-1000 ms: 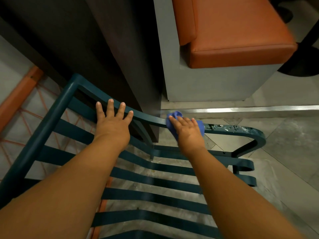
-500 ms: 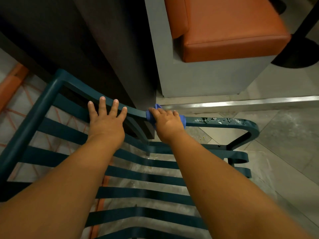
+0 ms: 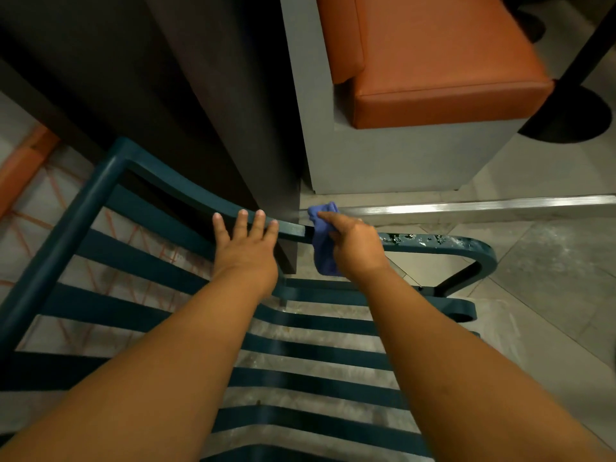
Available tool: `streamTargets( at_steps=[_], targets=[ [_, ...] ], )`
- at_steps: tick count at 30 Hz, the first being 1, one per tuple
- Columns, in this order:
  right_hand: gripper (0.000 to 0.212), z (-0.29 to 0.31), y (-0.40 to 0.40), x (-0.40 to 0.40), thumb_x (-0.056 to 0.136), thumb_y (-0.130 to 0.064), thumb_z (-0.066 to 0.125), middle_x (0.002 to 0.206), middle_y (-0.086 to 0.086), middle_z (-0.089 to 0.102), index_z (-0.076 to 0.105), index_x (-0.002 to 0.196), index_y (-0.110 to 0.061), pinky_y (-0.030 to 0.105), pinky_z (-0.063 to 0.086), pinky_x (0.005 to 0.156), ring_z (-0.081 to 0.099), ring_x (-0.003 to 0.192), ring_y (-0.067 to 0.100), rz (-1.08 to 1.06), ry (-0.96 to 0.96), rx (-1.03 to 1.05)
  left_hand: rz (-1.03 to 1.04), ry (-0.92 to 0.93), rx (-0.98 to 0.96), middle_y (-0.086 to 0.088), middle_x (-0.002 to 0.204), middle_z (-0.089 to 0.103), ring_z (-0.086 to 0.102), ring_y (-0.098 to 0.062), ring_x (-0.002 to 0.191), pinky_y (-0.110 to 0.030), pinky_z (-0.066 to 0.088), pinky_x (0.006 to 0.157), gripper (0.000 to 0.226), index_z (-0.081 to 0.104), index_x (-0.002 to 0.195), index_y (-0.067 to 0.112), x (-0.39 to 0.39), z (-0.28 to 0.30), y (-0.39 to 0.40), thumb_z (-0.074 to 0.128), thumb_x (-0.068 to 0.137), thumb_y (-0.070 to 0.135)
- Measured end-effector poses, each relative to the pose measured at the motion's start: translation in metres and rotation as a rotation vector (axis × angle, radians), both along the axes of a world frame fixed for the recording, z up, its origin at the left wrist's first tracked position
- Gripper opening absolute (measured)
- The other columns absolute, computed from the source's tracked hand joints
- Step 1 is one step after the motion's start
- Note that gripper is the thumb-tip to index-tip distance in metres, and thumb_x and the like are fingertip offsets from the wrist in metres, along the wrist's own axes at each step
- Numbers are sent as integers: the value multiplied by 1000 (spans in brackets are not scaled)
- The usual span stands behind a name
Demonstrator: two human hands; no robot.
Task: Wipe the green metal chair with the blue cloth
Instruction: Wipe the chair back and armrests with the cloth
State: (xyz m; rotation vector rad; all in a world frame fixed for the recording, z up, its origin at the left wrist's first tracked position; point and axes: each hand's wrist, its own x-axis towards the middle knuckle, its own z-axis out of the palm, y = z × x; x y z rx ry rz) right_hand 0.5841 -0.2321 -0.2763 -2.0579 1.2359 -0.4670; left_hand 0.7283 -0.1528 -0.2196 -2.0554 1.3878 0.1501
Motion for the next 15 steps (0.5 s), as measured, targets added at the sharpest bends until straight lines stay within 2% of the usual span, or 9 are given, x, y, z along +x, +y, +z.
streamTargets(
  at_steps=[1, 3, 5, 9, 12, 14, 15],
  targets=[
    [56, -1, 3, 5, 93, -8, 48, 143, 1, 46, 39, 141, -35, 50, 16, 116, 37, 135, 27, 5, 65, -26, -10, 31, 6, -3, 157, -25, -22, -33, 143, -66, -15, 107, 94, -19, 148, 29, -6, -6, 1, 53, 89, 18],
    [64, -7, 15, 17, 95, -21, 48, 158, -4, 17, 18, 147, -43, 64, -6, 111, 6, 146, 30, 94, 280, -123, 1, 57, -2, -2, 156, -28, -24, -33, 142, -64, -13, 110, 95, -21, 147, 31, -15, -14, 2, 54, 90, 20],
    [76, -16, 27, 17, 94, -23, 51, 161, -2, 1, 1, 148, -44, 64, -11, 110, -7, 146, 30, 169, 427, -223, 26, 68, -10, -2, 156, -29, -24, -32, 142, -61, -11, 112, 96, -23, 146, 31, -18, -17, 3, 55, 91, 21],
    [76, -19, 16, -8, 93, -18, 54, 160, 2, 10, 8, 151, -34, 43, -9, 115, 0, 147, 24, 167, 462, -239, 43, 73, -12, -2, 156, -27, -23, -32, 143, -61, -9, 112, 98, -20, 147, 33, -16, -15, -1, 58, 89, 18],
    [57, -8, 10, 4, 96, -30, 43, 156, 8, 24, 23, 149, -26, 47, -2, 117, 11, 146, 27, 25, 453, -120, 39, 42, 19, -3, 158, -21, -18, -34, 144, -62, -9, 112, 103, -15, 149, 33, -18, -14, -6, 64, 85, 17],
    [57, -6, 12, 22, 97, -46, 33, 155, 10, 26, 26, 148, -22, 51, -2, 115, 12, 145, 29, -43, 440, -108, 33, 18, 30, -5, 159, -18, -15, -36, 144, -62, -8, 112, 98, -12, 150, 32, -20, -13, -11, 62, 88, 20],
    [61, -7, 14, 26, 96, -49, 35, 156, 10, 24, 23, 149, -22, 50, -3, 115, 10, 146, 29, -16, 446, -137, 25, 9, 32, -5, 159, -16, -13, -36, 145, -62, -8, 113, 96, -11, 150, 32, -21, -13, -13, 63, 88, 23]
  ],
)
